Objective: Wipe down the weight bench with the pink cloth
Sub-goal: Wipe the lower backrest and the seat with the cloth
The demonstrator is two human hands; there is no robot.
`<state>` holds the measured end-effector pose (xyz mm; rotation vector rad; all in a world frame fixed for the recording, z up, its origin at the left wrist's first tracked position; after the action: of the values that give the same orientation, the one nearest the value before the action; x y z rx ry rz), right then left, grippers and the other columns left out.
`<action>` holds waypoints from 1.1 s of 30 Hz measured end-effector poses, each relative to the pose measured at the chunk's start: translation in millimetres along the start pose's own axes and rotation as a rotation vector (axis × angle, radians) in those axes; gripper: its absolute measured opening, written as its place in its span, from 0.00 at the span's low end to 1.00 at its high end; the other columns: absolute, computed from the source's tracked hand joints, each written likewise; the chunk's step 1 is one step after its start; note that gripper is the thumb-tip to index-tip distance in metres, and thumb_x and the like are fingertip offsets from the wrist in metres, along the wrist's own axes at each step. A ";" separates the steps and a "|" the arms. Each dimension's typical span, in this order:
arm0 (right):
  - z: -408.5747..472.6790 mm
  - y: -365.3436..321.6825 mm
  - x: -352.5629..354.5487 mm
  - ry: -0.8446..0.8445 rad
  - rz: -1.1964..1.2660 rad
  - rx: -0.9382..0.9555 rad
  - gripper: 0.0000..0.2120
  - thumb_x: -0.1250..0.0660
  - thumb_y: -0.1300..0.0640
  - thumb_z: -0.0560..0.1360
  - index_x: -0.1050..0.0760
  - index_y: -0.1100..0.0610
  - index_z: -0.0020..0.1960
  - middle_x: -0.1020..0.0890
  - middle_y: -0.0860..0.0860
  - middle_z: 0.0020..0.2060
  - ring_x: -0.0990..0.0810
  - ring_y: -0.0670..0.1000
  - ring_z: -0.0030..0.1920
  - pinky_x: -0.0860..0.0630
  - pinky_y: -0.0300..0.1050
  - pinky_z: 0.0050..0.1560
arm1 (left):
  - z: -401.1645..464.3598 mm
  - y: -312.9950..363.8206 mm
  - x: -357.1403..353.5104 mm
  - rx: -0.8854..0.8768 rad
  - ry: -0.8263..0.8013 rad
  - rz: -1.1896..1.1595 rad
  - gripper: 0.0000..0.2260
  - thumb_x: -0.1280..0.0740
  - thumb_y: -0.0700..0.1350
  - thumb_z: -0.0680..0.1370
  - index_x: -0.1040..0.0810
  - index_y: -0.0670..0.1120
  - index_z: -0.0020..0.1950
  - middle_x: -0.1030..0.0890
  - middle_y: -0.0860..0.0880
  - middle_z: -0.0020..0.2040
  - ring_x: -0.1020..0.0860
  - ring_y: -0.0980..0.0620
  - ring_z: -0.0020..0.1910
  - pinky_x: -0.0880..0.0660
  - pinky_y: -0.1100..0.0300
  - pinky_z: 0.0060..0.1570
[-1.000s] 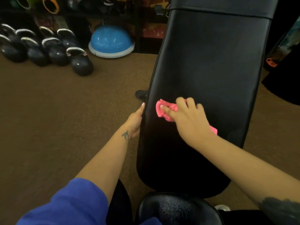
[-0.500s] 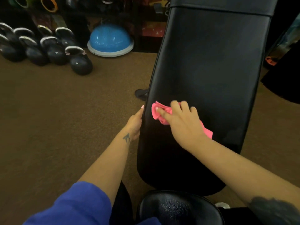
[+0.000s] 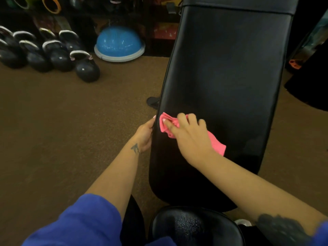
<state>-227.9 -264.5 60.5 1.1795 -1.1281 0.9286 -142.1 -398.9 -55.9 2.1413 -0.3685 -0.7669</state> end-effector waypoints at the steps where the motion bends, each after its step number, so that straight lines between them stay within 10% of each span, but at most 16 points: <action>1: 2.4 -7.5 -1.1 0.009 -0.005 0.018 0.30 0.56 0.57 0.72 0.47 0.47 0.75 0.35 0.55 0.61 0.34 0.58 0.56 0.34 0.53 0.50 | -0.6 0.9 0.0 -0.009 0.012 0.008 0.17 0.42 0.53 0.80 0.18 0.44 0.54 0.17 0.42 0.52 0.18 0.47 0.50 0.24 0.52 0.50; 9: -33.6 1.2 -24.1 -0.161 0.005 0.178 0.33 0.60 0.56 0.70 0.52 0.47 0.76 0.38 0.56 0.65 0.36 0.60 0.60 0.34 0.55 0.53 | 0.0 -1.5 -1.2 -0.021 0.028 0.043 0.18 0.45 0.51 0.82 0.26 0.47 0.66 0.19 0.43 0.59 0.20 0.48 0.56 0.25 0.54 0.53; 16: -22.9 -12.7 -20.0 -0.118 0.018 0.067 0.31 0.56 0.56 0.74 0.56 0.49 0.76 0.39 0.57 0.65 0.36 0.60 0.59 0.34 0.55 0.54 | -3.3 1.2 -9.4 -0.026 0.057 0.016 0.15 0.44 0.49 0.82 0.20 0.46 0.53 0.15 0.46 0.46 0.16 0.51 0.44 0.23 0.57 0.43; 22: -43.9 17.2 -45.1 0.018 0.012 -0.004 0.29 0.47 0.60 0.67 0.29 0.49 0.67 0.23 0.58 0.49 0.26 0.61 0.42 0.28 0.53 0.35 | -6.3 2.2 -8.0 -0.027 0.108 0.014 0.13 0.44 0.49 0.81 0.24 0.51 0.62 0.18 0.44 0.55 0.19 0.46 0.54 0.23 0.50 0.52; 24: -35.7 25.6 -32.2 -0.020 0.012 -0.073 0.32 0.40 0.62 0.69 0.37 0.48 0.72 0.27 0.58 0.55 0.28 0.61 0.48 0.28 0.54 0.41 | -6.2 2.1 -9.1 -0.039 0.133 0.016 0.14 0.42 0.49 0.81 0.24 0.50 0.64 0.18 0.44 0.54 0.18 0.46 0.53 0.22 0.51 0.50; 28: -25.6 9.8 -14.6 -0.043 0.058 -0.068 0.33 0.58 0.60 0.72 0.57 0.48 0.76 0.37 0.57 0.63 0.34 0.59 0.57 0.33 0.54 0.51 | -5.2 2.2 -12.8 -0.050 0.157 0.019 0.14 0.42 0.50 0.81 0.20 0.48 0.58 0.15 0.44 0.49 0.16 0.48 0.47 0.22 0.55 0.43; 33: -50.4 18.1 -39.4 -0.120 -0.014 0.033 0.32 0.49 0.60 0.70 0.42 0.48 0.74 0.27 0.57 0.59 0.28 0.60 0.51 0.28 0.54 0.43 | -5.9 1.5 -10.2 -0.052 0.193 0.061 0.16 0.42 0.48 0.80 0.27 0.50 0.67 0.19 0.43 0.58 0.19 0.45 0.54 0.22 0.50 0.52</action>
<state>-245.2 -211.0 25.0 1.2829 -1.2023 0.8778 -146.2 -391.3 -47.9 2.1233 -0.3072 -0.5249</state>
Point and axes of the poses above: each hand's wrist, its own z-axis towards the middle knuckle, its own x-axis out of the back of the hand, y = z × x, the point moved 2 cm from there along z, towards the middle knuckle
